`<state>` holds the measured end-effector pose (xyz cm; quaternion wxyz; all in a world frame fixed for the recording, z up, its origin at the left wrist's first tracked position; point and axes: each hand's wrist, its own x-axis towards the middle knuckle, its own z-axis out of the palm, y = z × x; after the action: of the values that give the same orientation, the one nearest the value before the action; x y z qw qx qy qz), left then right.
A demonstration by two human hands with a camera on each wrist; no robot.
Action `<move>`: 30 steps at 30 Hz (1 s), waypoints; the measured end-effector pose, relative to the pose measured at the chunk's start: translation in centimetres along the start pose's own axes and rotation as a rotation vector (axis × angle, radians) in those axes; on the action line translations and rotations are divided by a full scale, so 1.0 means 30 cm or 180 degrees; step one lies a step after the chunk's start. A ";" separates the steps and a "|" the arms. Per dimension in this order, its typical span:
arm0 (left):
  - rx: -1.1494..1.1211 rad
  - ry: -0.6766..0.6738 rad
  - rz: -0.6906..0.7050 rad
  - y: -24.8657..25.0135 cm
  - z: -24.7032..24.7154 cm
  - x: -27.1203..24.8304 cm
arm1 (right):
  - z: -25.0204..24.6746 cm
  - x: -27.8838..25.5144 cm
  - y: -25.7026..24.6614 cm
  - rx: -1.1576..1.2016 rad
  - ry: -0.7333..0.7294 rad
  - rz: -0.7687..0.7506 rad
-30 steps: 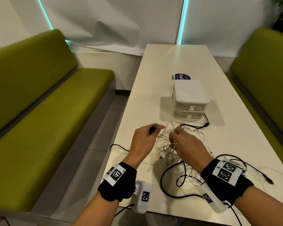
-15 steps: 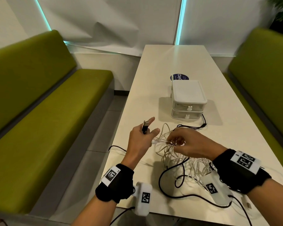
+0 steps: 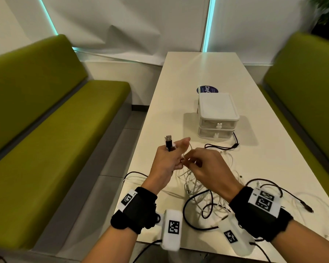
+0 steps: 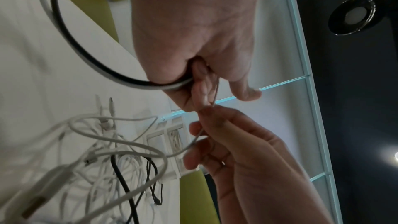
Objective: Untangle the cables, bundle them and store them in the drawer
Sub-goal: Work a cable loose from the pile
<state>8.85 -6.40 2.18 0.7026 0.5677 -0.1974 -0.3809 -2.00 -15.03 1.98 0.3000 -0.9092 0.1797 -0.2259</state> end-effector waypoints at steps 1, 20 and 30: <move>0.0018 -0.0016 -0.0006 0.000 0.003 0.000 | 0.004 -0.001 -0.001 -0.0008 0.0016 -0.0059; 0.0860 -0.0419 -0.0063 0.019 0.024 -0.039 | 0.038 -0.015 0.033 0.0138 -0.0424 0.0119; 0.1017 -0.0842 -0.0215 0.018 0.006 -0.044 | 0.043 -0.021 0.027 -0.0067 -0.0576 -0.0204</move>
<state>8.07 -5.49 2.94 0.5585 0.6232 -0.3266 -0.4393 -2.00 -14.76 0.34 0.2981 -0.9343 0.1251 -0.1504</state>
